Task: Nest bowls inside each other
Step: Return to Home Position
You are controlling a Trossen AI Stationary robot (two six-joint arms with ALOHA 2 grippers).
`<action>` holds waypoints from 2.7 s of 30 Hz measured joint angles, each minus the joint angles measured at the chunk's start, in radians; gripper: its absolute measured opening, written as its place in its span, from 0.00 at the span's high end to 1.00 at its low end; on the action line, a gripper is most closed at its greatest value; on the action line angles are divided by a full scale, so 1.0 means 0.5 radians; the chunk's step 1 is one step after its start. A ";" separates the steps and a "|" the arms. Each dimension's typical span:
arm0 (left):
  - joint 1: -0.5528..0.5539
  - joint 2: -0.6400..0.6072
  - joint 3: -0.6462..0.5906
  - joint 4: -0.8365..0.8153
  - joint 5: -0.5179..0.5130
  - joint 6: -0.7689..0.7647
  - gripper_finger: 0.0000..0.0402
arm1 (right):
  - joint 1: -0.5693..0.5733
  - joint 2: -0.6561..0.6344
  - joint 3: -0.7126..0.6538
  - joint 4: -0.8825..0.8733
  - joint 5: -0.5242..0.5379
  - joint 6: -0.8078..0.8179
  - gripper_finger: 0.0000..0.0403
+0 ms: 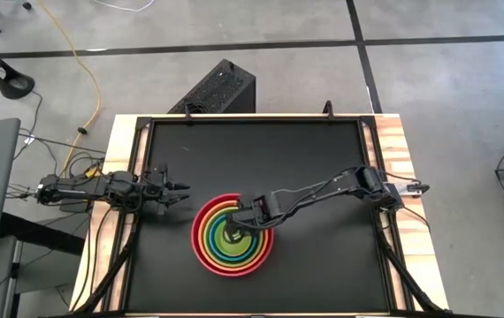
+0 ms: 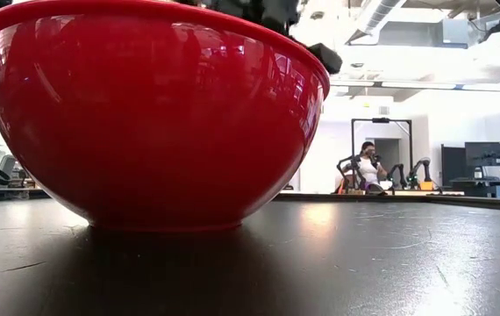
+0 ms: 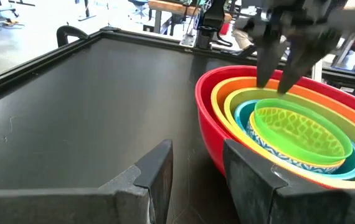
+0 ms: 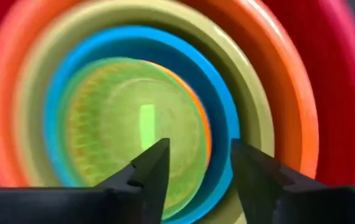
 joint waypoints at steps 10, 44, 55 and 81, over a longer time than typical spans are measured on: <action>-0.001 0.001 -0.001 0.000 0.000 0.000 0.68 | 0.032 -0.349 0.003 -0.052 0.033 -0.427 0.44; 0.000 0.001 -0.002 0.000 0.000 0.000 0.68 | -0.428 -2.144 -1.766 0.879 -0.325 -2.315 0.65; 0.000 0.001 -0.002 0.000 0.000 0.000 0.68 | -0.396 -2.938 -2.970 1.646 -0.290 -1.941 0.74; 0.000 0.001 -0.002 0.000 0.000 0.000 0.68 | -0.312 -3.503 -3.835 2.389 -0.179 -2.310 0.92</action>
